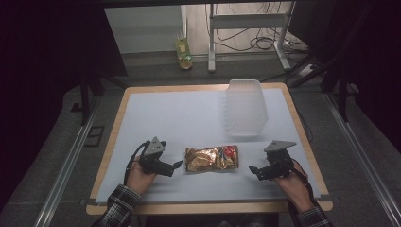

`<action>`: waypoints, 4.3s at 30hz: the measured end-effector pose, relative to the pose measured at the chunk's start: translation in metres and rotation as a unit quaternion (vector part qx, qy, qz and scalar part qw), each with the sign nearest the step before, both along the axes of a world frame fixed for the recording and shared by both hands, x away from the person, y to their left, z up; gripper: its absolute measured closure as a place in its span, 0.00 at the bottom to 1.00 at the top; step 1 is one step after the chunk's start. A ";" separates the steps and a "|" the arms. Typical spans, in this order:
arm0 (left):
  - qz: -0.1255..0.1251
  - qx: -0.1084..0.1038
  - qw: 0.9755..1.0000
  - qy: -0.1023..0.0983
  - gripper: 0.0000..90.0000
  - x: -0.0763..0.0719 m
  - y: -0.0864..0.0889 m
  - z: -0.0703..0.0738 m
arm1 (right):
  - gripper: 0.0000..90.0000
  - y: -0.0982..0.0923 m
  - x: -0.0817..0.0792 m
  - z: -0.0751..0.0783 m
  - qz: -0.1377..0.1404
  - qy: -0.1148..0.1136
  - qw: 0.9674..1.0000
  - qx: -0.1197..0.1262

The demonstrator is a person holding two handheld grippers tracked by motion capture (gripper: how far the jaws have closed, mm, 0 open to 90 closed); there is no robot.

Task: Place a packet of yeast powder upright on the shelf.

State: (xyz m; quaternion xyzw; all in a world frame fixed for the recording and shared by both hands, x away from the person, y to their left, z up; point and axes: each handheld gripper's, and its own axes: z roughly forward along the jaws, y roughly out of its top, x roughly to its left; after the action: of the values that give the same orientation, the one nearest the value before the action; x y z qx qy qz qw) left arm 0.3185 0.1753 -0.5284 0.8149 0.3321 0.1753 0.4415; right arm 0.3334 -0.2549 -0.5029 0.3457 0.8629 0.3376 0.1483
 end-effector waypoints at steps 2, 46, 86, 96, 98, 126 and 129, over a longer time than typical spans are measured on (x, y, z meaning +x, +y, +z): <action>0.002 -0.001 1.000 0.003 0.00 0.001 0.001 -0.001 | 0.02 0.000 0.000 0.001 0.008 -0.002 1.000 0.007; -0.054 -0.028 0.998 0.003 0.48 -0.005 -0.014 0.015 | 0.00 -0.001 -0.002 -0.002 0.017 -0.045 0.999 -0.006; -0.084 -0.004 0.995 0.046 1.00 0.016 -0.046 -0.012 | 0.00 0.007 -0.004 0.000 0.025 -0.051 0.998 -0.013; -0.069 0.011 0.996 0.048 1.00 0.008 -0.042 -0.013 | 0.00 0.010 -0.003 0.005 0.033 -0.026 0.999 0.013; -0.067 0.011 0.997 0.047 1.00 0.007 -0.041 -0.014 | 0.00 0.011 -0.003 0.007 0.037 -0.022 0.999 0.023; -0.046 0.048 0.996 0.053 1.00 0.003 -0.041 -0.018 | 0.01 0.060 0.036 0.019 0.048 0.129 0.985 0.106; -0.044 0.048 0.996 0.052 1.00 0.003 -0.041 -0.018 | 0.07 0.068 0.042 0.018 0.045 0.144 0.982 0.115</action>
State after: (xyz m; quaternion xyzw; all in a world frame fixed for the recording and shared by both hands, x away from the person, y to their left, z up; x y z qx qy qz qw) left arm 0.3212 0.1344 -0.5466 0.8572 0.3095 0.1285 0.3909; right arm 0.3750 -0.1868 -0.4850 0.3660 0.8452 0.3879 -0.0336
